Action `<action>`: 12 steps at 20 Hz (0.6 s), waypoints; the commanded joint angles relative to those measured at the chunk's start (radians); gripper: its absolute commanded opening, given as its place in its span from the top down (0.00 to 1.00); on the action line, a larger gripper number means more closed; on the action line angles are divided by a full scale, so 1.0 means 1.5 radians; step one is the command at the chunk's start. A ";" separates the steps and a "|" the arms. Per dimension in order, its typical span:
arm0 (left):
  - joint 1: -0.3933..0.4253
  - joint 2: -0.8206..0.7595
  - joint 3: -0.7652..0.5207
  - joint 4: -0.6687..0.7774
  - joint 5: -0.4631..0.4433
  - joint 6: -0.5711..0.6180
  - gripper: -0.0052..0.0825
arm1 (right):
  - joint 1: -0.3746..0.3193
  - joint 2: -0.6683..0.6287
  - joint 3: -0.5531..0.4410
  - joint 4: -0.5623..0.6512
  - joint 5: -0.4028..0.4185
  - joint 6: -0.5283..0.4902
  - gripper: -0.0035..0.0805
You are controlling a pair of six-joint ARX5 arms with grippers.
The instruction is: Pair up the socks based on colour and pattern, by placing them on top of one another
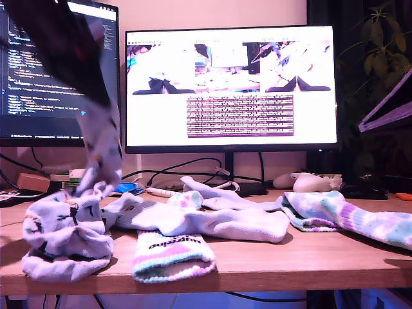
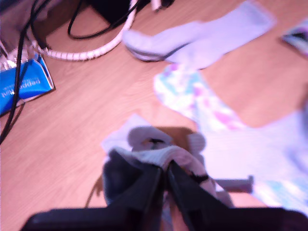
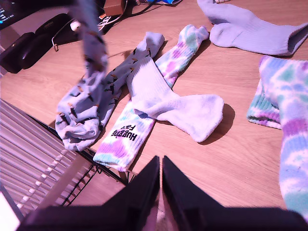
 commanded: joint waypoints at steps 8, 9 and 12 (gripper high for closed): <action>0.036 0.156 -0.006 0.157 0.002 0.003 0.92 | -0.001 0.004 0.011 0.007 -0.005 -0.004 0.97; 0.040 0.162 -0.006 0.177 0.002 0.003 0.85 | -0.001 0.004 0.011 0.007 -0.005 -0.004 0.97; 0.043 0.167 -0.006 0.211 0.002 0.004 0.44 | -0.001 0.004 0.011 0.007 -0.004 -0.004 0.97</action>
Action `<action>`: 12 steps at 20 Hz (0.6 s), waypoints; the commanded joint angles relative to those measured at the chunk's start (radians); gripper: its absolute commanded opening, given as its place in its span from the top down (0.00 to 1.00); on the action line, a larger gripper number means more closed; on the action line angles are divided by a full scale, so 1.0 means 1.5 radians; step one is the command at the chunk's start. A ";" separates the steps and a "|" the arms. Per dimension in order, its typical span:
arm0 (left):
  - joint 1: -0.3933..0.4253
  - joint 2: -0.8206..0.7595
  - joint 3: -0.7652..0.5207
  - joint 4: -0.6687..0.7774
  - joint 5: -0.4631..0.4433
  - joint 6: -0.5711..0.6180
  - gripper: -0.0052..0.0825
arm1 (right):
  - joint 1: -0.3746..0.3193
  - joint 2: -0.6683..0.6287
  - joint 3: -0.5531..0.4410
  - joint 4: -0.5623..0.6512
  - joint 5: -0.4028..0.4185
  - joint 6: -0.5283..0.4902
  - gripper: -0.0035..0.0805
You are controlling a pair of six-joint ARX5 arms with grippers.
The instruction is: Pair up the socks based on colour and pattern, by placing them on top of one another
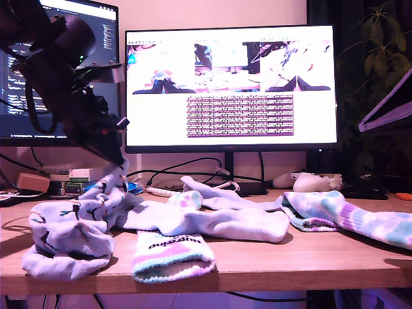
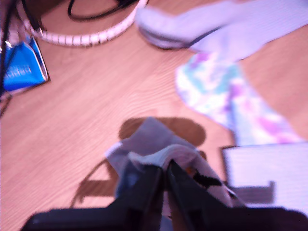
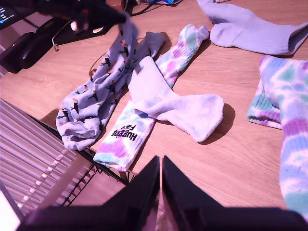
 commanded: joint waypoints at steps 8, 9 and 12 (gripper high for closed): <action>-0.010 -0.045 -0.005 -0.030 0.075 -0.003 0.96 | -0.001 0.012 0.014 0.004 0.034 0.012 0.97; -0.011 -0.058 -0.005 -0.046 0.094 -0.022 0.96 | -0.001 0.021 0.020 -0.005 0.050 0.015 0.97; -0.023 -0.093 -0.006 -0.097 0.143 -0.079 0.96 | -0.001 0.069 0.050 -0.058 0.117 0.014 0.97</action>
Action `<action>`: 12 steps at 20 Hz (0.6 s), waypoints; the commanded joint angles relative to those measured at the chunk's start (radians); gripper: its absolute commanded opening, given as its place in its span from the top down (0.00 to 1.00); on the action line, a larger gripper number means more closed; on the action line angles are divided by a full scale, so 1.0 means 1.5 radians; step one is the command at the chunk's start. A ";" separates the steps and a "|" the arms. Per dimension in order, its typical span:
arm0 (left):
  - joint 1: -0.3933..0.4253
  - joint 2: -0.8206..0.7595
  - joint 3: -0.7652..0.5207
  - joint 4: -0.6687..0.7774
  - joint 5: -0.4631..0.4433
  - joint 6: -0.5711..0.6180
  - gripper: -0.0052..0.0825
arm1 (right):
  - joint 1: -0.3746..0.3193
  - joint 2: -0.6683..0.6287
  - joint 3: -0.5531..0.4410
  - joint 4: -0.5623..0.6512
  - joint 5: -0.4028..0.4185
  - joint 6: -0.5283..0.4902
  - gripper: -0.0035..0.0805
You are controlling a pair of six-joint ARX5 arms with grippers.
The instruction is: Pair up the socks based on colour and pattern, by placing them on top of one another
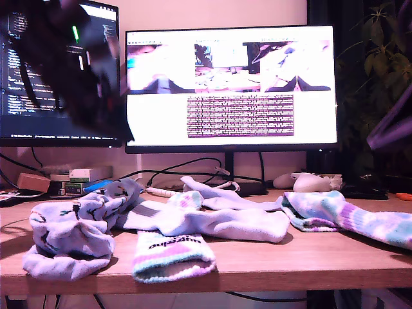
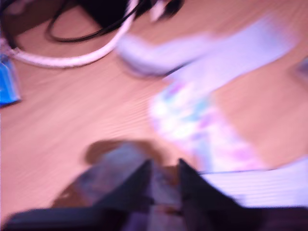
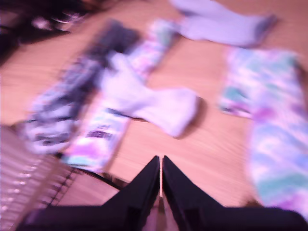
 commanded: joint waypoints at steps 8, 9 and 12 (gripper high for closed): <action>-0.093 -0.024 -0.006 -0.057 0.013 -0.014 0.96 | -0.002 0.254 0.219 -0.263 0.111 -0.031 0.58; -0.095 -0.024 -0.006 -0.058 0.013 -0.014 0.96 | -0.003 0.290 0.247 -0.296 0.128 -0.029 0.56; -0.100 -0.024 -0.006 -0.059 0.014 -0.014 0.96 | -0.006 0.386 0.307 -0.339 0.154 -0.032 0.48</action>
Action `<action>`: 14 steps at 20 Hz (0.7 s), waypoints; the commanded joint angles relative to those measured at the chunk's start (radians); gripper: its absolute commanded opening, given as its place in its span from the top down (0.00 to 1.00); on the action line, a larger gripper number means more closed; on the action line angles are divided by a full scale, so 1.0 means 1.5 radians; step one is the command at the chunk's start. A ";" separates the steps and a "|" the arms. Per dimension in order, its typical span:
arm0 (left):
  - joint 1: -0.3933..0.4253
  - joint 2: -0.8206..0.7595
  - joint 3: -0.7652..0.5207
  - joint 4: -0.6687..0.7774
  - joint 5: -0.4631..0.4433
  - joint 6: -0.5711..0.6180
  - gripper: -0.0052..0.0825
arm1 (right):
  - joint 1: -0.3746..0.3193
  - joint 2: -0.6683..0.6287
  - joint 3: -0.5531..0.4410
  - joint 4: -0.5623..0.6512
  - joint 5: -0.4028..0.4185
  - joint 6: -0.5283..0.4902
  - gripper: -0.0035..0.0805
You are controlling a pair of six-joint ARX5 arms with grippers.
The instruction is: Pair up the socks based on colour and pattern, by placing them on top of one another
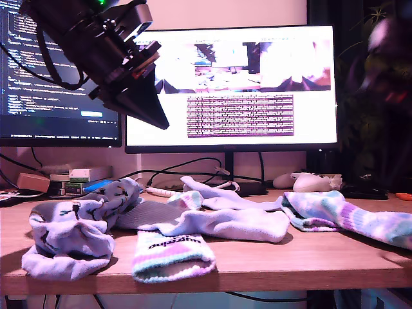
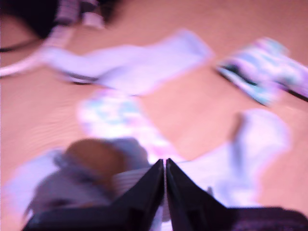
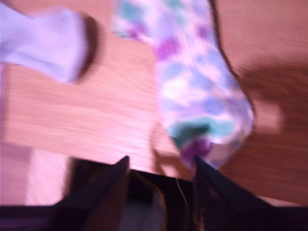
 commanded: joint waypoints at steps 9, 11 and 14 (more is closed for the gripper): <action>-0.006 0.007 -0.006 -0.006 0.024 -0.001 0.96 | -0.019 0.131 0.035 -0.022 0.083 -0.017 0.41; -0.006 0.007 -0.006 -0.007 0.024 -0.001 0.96 | -0.020 0.150 0.035 -0.020 0.082 -0.018 0.46; -0.006 0.007 -0.006 -0.020 0.024 -0.001 0.96 | -0.020 0.177 0.035 -0.018 0.077 -0.016 0.63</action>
